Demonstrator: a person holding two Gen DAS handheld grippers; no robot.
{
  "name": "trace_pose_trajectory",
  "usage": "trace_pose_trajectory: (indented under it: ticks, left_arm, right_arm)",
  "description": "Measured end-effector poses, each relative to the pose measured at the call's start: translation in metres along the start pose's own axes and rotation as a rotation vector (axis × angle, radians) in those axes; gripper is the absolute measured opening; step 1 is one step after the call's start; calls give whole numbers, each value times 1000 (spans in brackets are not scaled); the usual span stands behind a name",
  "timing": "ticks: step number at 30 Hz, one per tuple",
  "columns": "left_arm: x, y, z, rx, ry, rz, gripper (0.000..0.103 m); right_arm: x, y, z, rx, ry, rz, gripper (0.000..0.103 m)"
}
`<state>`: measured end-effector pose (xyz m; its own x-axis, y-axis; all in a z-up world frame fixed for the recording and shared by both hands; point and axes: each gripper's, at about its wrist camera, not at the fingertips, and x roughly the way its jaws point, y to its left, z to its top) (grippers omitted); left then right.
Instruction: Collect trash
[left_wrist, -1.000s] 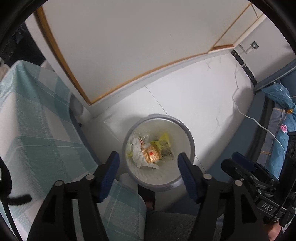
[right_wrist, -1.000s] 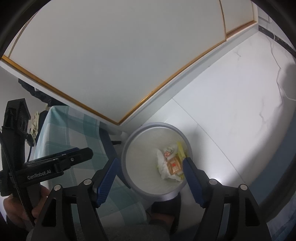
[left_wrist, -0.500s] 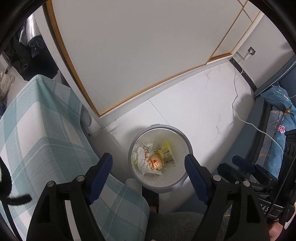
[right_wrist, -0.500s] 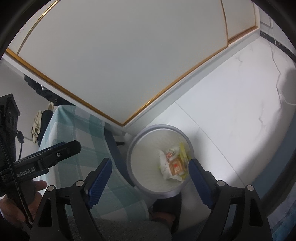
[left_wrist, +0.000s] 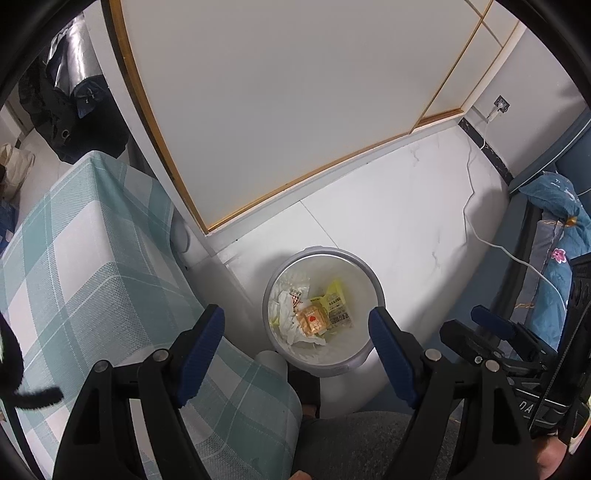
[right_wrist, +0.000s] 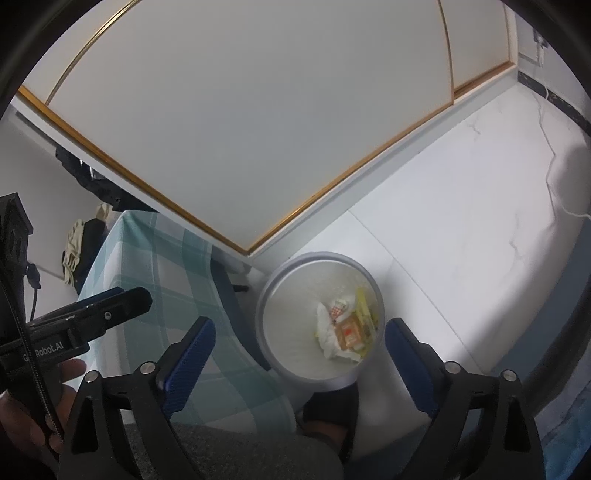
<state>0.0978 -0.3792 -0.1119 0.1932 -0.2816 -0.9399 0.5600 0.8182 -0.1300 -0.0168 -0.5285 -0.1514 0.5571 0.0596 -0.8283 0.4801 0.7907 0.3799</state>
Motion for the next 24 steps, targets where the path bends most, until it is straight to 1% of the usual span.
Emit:
trace_pose_trajectory:
  ticks: [7,9,24]
  left_arm:
    - [-1,-1,1,12,1,-4,77]
    - [-2,-1,1,12,-4,-3,77]
    - [-2,-2,-2,12,-11,-6,77]
  right_arm:
    - [-2,1,-1,0,-3,-5,95]
    - [-2,2,-1,0,-4,-8,97]
    - [-4,2,-1,9,-7,-18,97]
